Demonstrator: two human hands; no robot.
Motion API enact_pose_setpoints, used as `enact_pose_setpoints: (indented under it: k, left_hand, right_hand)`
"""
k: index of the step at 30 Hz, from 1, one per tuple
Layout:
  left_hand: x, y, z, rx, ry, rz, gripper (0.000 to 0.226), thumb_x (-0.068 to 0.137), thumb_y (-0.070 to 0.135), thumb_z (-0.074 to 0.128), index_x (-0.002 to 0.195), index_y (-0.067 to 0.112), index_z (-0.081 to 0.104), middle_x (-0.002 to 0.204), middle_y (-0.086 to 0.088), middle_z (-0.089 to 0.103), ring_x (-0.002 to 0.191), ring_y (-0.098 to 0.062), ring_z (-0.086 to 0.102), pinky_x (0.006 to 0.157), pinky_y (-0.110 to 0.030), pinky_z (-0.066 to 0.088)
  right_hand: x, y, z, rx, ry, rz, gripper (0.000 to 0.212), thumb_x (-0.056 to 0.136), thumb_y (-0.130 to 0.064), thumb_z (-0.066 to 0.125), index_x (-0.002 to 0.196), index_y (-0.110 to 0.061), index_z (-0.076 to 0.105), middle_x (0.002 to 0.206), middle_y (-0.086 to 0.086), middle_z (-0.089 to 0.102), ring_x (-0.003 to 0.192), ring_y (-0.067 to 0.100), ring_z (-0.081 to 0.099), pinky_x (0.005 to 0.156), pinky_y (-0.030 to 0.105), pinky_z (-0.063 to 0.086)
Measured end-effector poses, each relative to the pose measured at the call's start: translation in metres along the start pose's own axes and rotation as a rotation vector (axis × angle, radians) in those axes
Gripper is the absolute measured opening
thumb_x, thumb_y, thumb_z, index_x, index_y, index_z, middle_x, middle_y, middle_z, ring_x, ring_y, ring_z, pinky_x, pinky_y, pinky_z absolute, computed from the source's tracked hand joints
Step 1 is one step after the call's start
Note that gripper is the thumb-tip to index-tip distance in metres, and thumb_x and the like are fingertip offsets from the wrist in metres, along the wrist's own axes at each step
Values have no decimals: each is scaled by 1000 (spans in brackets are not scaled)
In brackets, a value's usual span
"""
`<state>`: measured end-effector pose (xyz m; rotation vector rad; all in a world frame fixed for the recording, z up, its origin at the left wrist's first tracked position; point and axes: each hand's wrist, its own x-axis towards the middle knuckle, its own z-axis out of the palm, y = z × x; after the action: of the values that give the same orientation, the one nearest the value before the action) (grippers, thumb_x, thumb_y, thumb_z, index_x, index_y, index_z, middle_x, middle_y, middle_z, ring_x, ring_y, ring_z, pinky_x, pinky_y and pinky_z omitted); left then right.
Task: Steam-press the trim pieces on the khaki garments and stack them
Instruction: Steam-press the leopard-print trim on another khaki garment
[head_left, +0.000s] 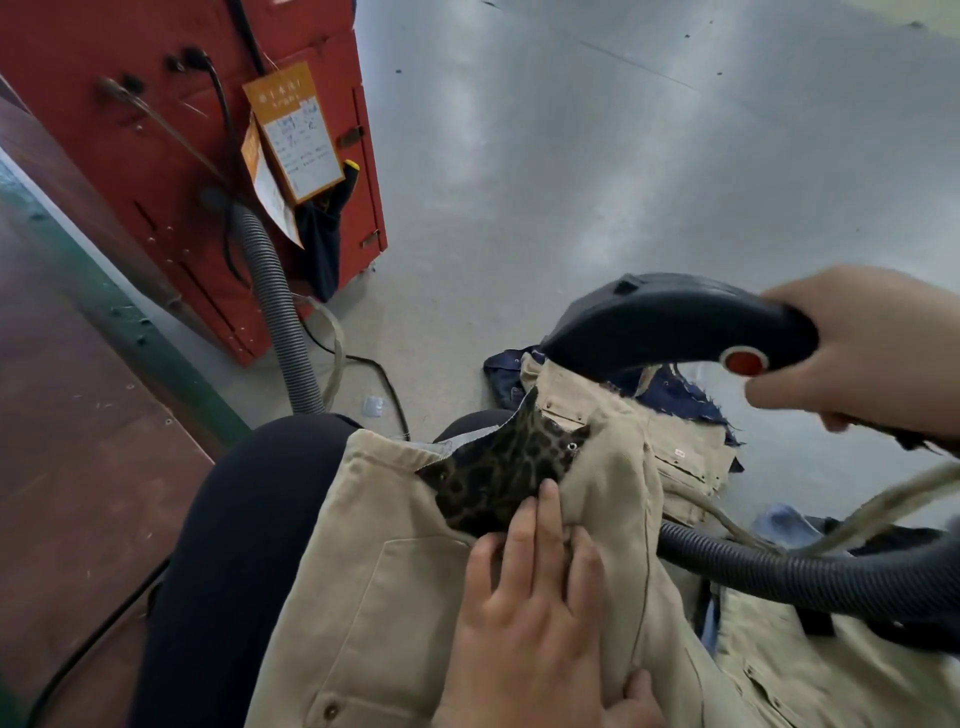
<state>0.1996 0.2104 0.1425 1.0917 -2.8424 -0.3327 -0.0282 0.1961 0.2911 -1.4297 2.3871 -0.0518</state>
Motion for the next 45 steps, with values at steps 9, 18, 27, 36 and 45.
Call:
enact_pose_setpoints:
  k: [9,18,27,36,45]
  left_hand:
    - [-4,2,-6,-10,-82,-24,80,43,61,47,101,11,71,133,-20,54,116,-30,57,89,-43,34]
    - [-4,1,-7,-14,-100,-22,80,41,61,55,101,12,71,133,-18,55,116,-30,58,90,-44,34]
    - [-4,2,-4,3,-79,0,81,45,62,51,105,11,71,132,-19,55,116,-30,57,90,-44,34]
    - [-5,1,-8,-29,-62,-16,81,41,61,56,102,10,71,131,-18,56,117,-31,57,92,-44,34]
    - [-6,2,-6,-27,-54,-14,82,43,61,53,106,11,70,130,-19,56,117,-32,51,92,-44,34]
  right_hand:
    - [4,-23,46,-116,-144,-28,17,72,-37,67,72,-23,58,48,-2,56,36,3,55,32,18,37]
    - [54,-42,32,-20,-14,-14,17,81,-23,72,88,-9,66,59,8,67,43,19,64,39,28,49]
    - [-7,4,26,-71,-161,10,12,70,-31,71,75,-26,61,49,-16,62,34,7,58,28,13,32]
    - [50,-56,65,-123,-65,-81,12,79,-30,69,85,-20,66,60,-2,61,47,14,56,46,20,38]
    - [16,4,24,118,17,14,12,71,-29,71,75,-23,62,43,-3,62,28,8,53,28,19,37]
